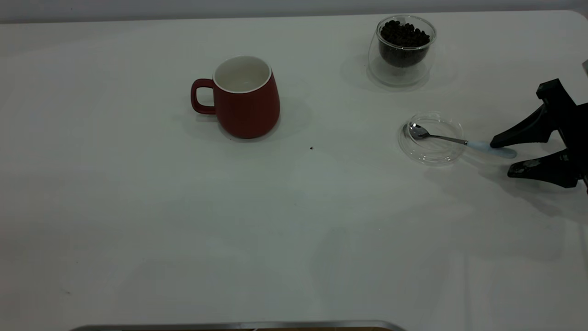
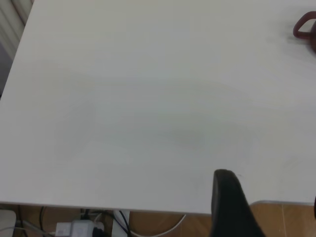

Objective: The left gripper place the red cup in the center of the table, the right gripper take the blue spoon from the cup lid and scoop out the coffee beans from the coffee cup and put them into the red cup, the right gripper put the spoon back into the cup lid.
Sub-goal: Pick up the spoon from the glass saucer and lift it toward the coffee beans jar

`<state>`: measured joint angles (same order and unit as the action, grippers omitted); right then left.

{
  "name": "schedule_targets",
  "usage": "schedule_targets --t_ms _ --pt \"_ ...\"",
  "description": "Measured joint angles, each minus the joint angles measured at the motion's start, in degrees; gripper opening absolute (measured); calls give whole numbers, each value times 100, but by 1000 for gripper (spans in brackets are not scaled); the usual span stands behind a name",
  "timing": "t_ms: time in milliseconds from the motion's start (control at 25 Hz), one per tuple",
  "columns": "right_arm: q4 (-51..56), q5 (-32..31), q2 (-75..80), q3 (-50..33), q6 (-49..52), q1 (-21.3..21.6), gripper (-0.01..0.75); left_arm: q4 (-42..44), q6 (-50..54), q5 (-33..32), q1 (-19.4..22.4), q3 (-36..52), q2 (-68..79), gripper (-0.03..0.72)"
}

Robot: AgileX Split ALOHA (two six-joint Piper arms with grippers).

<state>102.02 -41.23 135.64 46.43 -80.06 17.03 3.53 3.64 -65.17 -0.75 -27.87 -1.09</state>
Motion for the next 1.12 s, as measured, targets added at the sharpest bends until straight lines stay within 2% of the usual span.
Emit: schedule_targets --t_ms 280,880,1120 --pt "88 7 0 0 -241 0 489 0 0 0 0 0 0 466" --pt "88 -263 0 0 -318 0 238 0 11 0 0 0 0 466" --pt "88 -346 0 0 -338 0 222 0 11 0 0 0 0 466"
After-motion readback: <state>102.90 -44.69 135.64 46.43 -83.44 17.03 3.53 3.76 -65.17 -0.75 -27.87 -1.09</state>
